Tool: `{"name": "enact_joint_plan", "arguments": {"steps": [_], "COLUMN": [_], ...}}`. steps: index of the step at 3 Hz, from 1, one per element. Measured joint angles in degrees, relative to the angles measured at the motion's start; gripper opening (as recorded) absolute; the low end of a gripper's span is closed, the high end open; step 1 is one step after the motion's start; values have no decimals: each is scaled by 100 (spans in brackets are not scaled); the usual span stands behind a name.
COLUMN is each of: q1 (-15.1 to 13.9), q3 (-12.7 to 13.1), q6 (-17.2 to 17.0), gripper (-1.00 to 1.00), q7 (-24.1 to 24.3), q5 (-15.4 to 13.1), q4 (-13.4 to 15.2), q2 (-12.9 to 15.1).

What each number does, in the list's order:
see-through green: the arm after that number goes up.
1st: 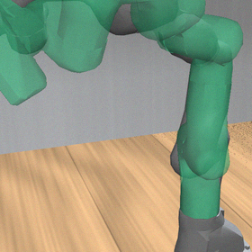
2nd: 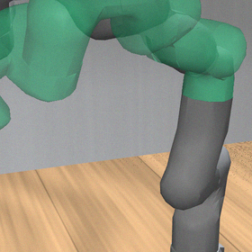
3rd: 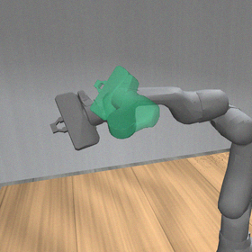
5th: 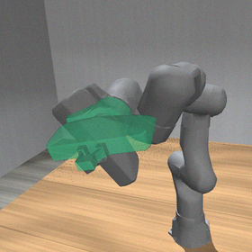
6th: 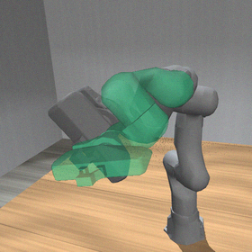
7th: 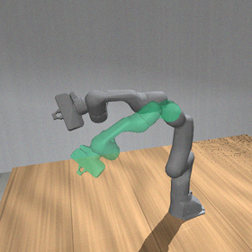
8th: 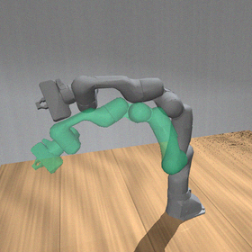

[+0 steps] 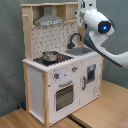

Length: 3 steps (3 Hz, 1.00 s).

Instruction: Play with the kitchen

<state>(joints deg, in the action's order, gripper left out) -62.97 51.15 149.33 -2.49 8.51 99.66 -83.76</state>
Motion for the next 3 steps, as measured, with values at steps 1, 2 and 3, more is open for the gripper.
{"name": "enact_joint_plan", "arguments": {"steps": [1, 2, 3], "q1": [338, 697, 1100], "q3": [17, 114, 250], "q6": [46, 202, 348], "gripper": [100, 100, 100], "q7": [-253, -450, -494], "q5": [-7, -180, -515], "q4": [274, 625, 973], "q2": [-271, -309, -314]}}
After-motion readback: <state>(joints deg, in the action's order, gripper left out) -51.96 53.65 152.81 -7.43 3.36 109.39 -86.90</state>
